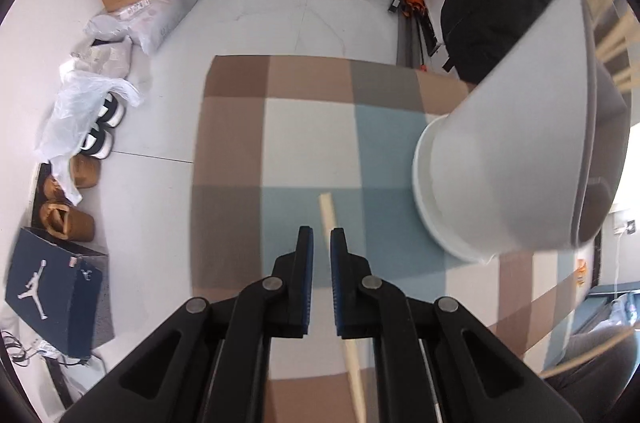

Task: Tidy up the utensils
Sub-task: 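Lift the left-held chopstick and raise it above the caddy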

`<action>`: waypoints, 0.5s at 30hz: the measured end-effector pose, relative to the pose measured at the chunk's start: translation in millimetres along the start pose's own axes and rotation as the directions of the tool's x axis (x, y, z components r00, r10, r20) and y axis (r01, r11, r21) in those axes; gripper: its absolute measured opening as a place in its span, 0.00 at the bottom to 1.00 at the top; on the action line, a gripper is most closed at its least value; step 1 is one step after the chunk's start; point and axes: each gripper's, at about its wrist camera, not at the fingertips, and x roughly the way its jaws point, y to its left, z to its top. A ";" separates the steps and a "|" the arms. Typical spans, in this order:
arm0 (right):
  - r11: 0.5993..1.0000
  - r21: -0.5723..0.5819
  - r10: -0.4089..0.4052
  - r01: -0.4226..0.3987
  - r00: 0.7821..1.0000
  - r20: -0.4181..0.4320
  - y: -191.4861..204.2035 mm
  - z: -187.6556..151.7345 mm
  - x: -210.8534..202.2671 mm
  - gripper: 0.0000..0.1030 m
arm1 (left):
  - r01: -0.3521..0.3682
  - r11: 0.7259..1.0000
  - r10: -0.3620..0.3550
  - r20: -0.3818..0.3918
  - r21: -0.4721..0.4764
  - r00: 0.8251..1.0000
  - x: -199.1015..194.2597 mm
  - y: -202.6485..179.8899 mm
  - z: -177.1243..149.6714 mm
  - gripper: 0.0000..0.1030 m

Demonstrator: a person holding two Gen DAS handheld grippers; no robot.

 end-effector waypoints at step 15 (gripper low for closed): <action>1.000 0.018 0.000 0.000 1.000 -0.003 -4.4 -5.6 -7.6 0.05 | -0.024 0.999 0.023 -0.006 -0.038 1.000 24.3 -1.8 6.9 0.13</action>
